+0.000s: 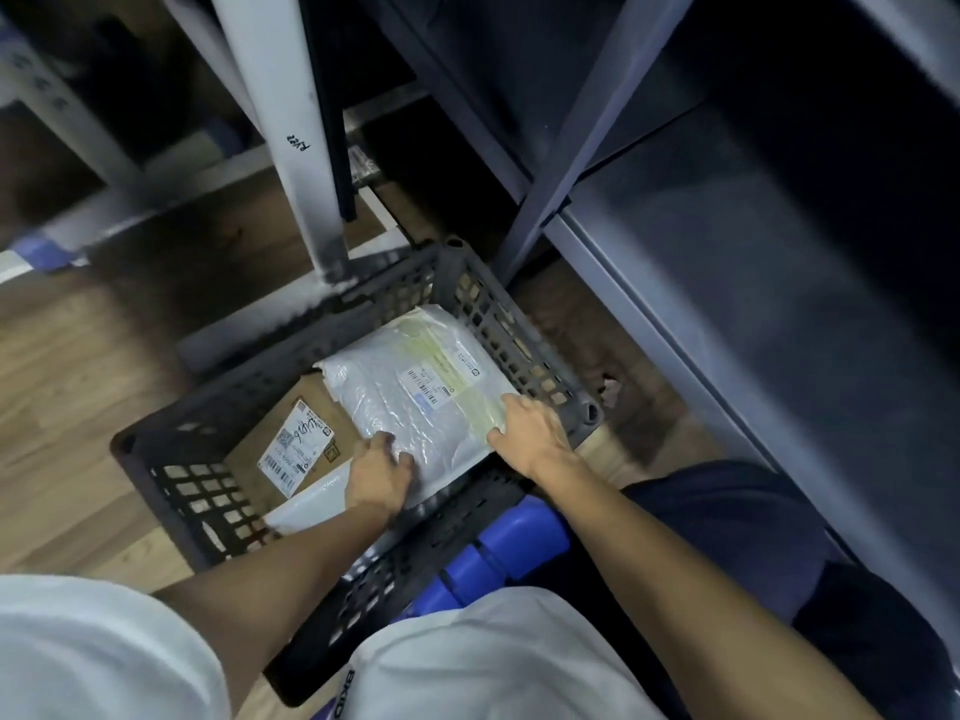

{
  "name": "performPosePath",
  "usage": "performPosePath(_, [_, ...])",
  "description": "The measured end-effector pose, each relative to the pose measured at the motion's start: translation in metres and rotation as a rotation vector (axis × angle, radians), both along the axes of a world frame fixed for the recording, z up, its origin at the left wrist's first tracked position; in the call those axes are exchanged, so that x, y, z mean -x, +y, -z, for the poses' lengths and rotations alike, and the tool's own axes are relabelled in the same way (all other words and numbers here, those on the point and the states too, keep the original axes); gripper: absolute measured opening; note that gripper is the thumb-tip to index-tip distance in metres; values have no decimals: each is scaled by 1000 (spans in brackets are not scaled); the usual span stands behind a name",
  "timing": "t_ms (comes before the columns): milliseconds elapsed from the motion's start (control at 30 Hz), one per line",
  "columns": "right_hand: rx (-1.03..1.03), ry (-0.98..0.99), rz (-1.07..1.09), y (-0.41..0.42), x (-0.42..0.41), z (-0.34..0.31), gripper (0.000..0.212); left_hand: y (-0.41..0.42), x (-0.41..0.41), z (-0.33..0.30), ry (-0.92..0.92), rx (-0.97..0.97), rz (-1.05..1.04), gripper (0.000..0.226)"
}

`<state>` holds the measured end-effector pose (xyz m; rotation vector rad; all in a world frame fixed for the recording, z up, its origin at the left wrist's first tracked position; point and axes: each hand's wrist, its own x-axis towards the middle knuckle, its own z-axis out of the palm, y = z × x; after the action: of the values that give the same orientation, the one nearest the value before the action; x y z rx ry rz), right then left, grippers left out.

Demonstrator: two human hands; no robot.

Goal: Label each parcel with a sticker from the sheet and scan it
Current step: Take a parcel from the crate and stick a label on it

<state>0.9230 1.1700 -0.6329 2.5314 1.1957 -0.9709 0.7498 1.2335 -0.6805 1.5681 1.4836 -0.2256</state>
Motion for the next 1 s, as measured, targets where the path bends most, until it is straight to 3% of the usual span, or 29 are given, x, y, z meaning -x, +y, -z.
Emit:
performPosePath(100, [2, 10, 10, 1, 0, 5, 47, 6, -6, -2, 10, 61, -284, 44])
performPosePath(200, [7, 30, 26, 1, 2, 9, 47, 12, -12, -2, 28, 166, -418, 55])
performPosePath(333, [12, 62, 36, -1, 5, 15, 50, 19, -18, 5, -131, 302, -654, 78])
performPosePath(467, [-5, 72, 63, -1, 5, 17, 45, 29, -32, 10, -223, 390, -653, 98])
performPosePath(533, [-16, 81, 80, -1, 5, 17, 44, 32, -44, 10, -307, 442, -637, 94])
performPosePath(667, [-53, 112, 110, -1, 4, 17, 47, 33, -62, 16, -278, 463, -606, 76])
performPosePath(800, [-74, 107, 143, -3, -1, 16, 44, 30, -72, 29, -293, 509, -712, 91])
performPosePath(1000, [-91, 107, 176, -7, -9, 12, 48, 33, -64, 35, -327, 492, -810, 72])
